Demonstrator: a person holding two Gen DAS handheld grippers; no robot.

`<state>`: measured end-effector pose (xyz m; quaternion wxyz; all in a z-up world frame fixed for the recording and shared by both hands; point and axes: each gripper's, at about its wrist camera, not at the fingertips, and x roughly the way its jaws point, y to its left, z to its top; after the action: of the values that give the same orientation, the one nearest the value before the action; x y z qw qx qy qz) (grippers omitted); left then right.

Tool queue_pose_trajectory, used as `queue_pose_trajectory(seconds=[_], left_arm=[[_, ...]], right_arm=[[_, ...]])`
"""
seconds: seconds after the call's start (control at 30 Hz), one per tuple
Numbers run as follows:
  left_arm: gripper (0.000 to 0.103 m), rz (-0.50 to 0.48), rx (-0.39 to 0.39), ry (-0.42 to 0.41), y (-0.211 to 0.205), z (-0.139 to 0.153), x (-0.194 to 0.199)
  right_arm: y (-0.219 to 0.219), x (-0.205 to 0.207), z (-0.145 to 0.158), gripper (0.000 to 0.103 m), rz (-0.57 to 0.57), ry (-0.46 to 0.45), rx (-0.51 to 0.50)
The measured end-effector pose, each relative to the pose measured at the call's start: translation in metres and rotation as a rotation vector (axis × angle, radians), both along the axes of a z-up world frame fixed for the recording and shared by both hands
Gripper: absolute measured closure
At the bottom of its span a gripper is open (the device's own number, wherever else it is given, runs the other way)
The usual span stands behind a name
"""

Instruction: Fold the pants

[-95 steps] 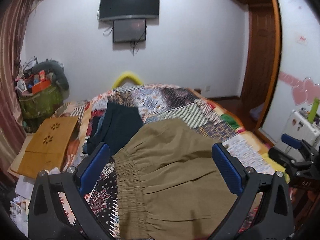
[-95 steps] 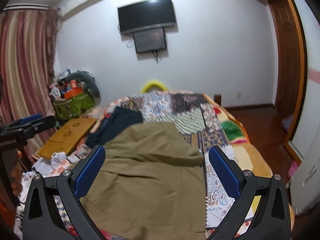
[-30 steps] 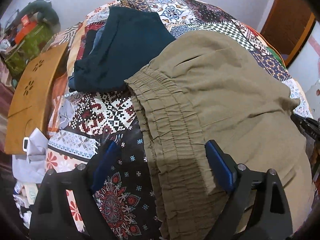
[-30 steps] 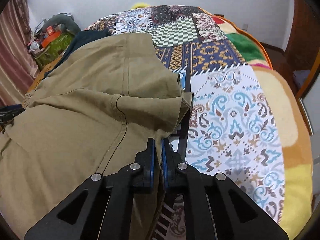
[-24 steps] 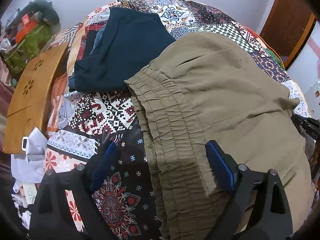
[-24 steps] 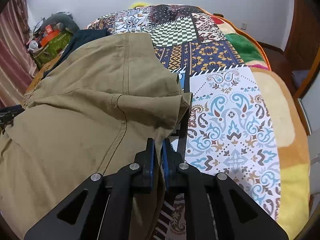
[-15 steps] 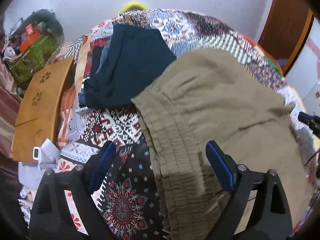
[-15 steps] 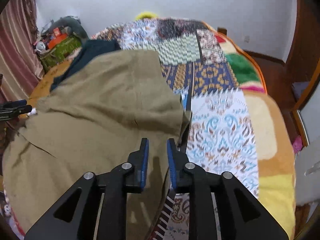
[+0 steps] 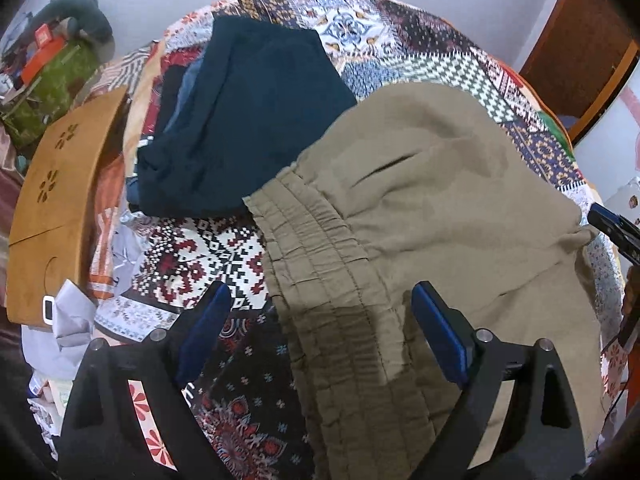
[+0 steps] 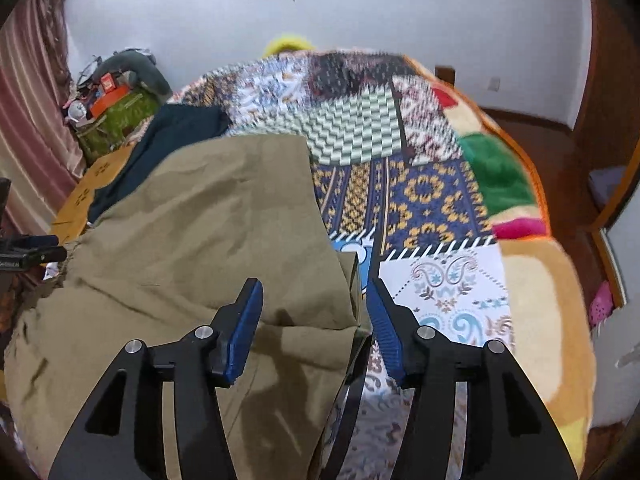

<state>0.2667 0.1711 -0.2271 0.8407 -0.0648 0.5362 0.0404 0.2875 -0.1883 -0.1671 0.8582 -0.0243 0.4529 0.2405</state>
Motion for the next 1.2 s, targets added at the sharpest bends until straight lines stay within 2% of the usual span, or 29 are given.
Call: queue_pose_trajectory(seconds=[0.17, 0.2, 0.33, 0.37, 0.47, 0.5, 0.7, 0.87, 1.1, 1.2], left_arm=[[0.011, -0.012, -0.017, 0.011, -0.003, -0.010, 0.004], [0.011, -0.012, -0.020, 0.010, -0.003, -0.010, 0.005], [0.011, -0.014, 0.003, -0.011, -0.005, -0.011, 0.005], [0.016, -0.008, 0.032, -0.022, -0.005, -0.010, 0.005], [0.028, 0.000, 0.107, -0.052, -0.007, -0.005, 0.004], [0.029, -0.003, 0.104, -0.055, -0.006, -0.005, 0.003], [0.032, 0.028, 0.106, -0.066, 0.002, -0.005, 0.000], [0.025, 0.059, 0.164, -0.087, -0.002, -0.007, -0.005], [0.024, 0.032, 0.079, -0.051, 0.007, -0.008, -0.001], [0.024, 0.021, 0.085, -0.056, 0.008, 0.002, -0.003]], right_arm=[[0.004, 0.016, -0.024, 0.054, 0.028, 0.079, -0.010], [0.005, 0.016, -0.027, 0.063, 0.039, 0.090, -0.006], [0.012, 0.013, -0.032, 0.080, 0.062, 0.075, -0.052], [0.014, 0.013, -0.034, 0.085, 0.073, 0.071, -0.076], [0.015, 0.011, -0.036, 0.088, 0.087, 0.064, -0.091], [0.017, 0.010, -0.036, 0.090, 0.095, 0.055, -0.101], [0.019, 0.007, -0.036, 0.091, 0.103, 0.023, -0.142], [0.017, 0.008, -0.039, 0.091, 0.078, 0.040, -0.133], [0.022, 0.010, -0.034, 0.089, 0.091, 0.062, -0.168], [0.022, 0.011, -0.024, 0.086, 0.095, 0.056, -0.177]])
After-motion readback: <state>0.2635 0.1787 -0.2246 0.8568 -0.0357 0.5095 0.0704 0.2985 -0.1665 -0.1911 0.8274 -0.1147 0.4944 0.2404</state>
